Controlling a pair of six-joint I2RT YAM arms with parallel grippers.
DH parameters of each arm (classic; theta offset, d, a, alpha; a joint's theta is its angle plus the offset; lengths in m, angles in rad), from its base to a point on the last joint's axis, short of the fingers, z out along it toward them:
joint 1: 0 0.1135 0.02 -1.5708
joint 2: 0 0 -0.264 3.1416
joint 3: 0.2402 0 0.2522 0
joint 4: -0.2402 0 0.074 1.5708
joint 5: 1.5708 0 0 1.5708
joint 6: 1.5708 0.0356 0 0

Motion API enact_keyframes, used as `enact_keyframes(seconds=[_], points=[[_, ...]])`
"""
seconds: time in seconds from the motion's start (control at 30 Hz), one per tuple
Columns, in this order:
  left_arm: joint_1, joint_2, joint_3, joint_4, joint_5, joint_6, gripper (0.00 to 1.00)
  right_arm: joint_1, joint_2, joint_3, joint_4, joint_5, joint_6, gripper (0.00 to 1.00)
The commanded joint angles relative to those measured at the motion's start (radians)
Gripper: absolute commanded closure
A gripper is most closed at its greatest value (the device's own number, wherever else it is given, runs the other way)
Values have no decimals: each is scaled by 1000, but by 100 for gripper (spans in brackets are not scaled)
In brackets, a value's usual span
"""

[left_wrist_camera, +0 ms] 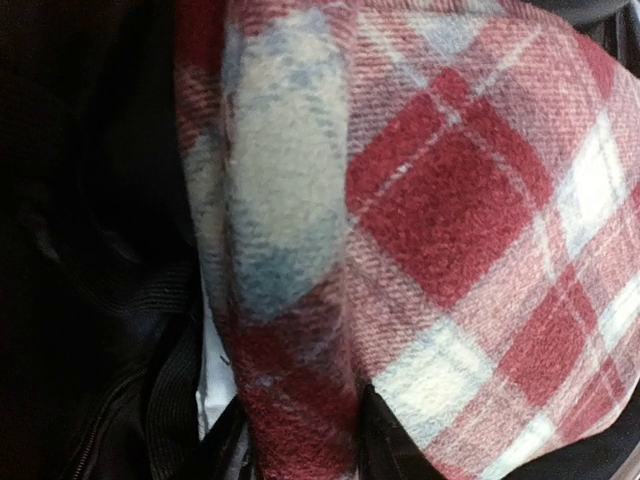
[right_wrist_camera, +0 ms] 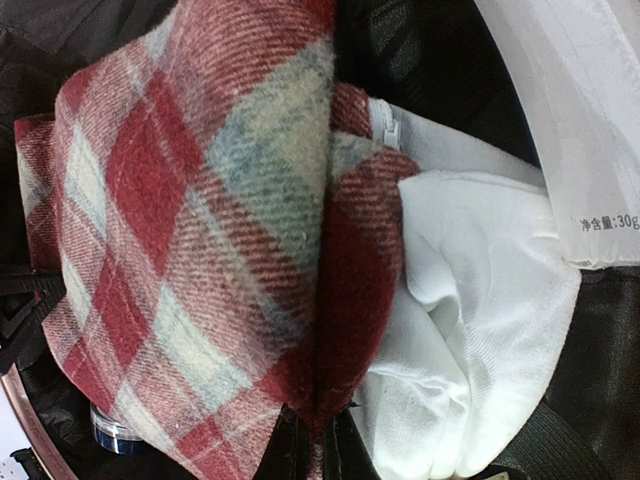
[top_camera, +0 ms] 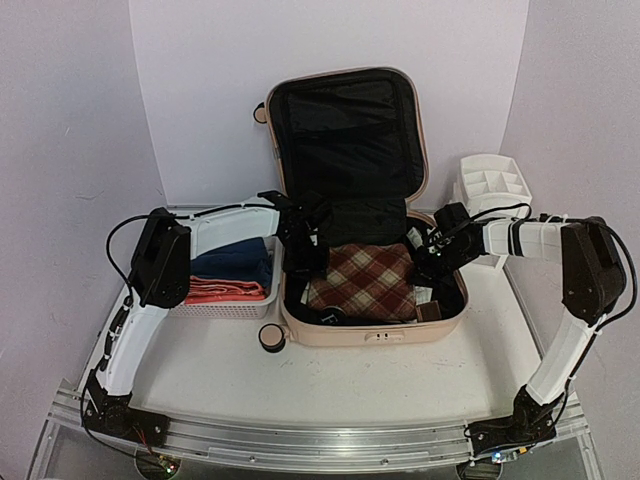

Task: Open, take out, and arrange the luggage

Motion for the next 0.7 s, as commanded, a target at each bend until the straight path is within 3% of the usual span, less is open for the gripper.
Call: enact_keyframes(seconds=[0.0, 0.17, 0.37, 0.67], points=[[8, 77, 7, -33, 45, -14, 75, -6, -23, 15, -26, -13, 2, 100], [3, 63, 30, -28, 57, 13, 99, -7, -25, 20, -26, -18, 4, 100], [3, -53, 40, -29, -22, 50, 100, -7, -67, 50, -26, -66, 4, 100], [-11, -208, 83, -24, -5, 52, 100, -5, -203, 109, -19, -148, -23, 100]])
